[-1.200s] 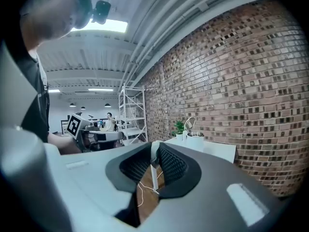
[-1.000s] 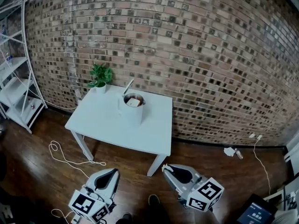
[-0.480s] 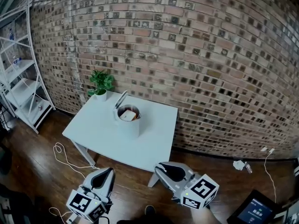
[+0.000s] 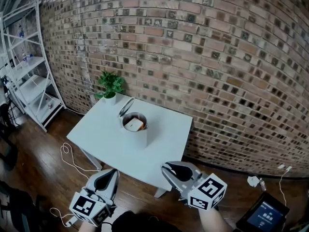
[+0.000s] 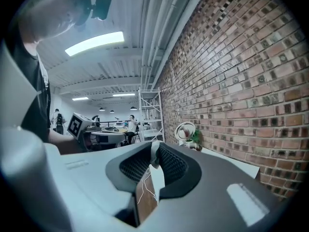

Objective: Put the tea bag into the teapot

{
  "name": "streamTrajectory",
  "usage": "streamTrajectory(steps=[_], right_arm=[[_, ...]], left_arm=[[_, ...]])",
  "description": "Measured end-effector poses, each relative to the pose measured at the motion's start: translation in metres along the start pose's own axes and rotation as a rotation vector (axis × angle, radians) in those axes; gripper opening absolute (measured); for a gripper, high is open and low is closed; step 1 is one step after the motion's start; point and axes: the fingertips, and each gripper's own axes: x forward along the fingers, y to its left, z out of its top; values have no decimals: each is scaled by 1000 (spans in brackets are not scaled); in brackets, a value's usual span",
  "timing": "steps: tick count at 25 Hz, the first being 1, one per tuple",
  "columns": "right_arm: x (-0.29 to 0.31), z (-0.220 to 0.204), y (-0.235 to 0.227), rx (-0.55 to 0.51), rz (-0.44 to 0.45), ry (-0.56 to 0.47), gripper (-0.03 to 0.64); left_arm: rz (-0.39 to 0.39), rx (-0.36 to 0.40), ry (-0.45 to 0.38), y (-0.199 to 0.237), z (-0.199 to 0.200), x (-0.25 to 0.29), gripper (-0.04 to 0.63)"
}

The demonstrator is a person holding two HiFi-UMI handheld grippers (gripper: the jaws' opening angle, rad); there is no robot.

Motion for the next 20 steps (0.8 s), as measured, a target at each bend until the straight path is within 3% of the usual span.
streamTrajectory(steps=[6, 14, 17, 20], right_arm=[[44, 6, -41, -23, -40, 20, 54], [120, 22, -74, -36, -47, 46, 54], [137, 24, -86, -36, -64, 56, 54], [151, 23, -102, -16, -84, 64, 54]], left_arm=[[12, -25, -9, 40, 4, 31, 5], [-16, 11, -50, 96, 22, 68, 5], [-34, 27, -27, 112, 17, 79, 5], [-23, -5, -4, 123, 13, 94, 5]])
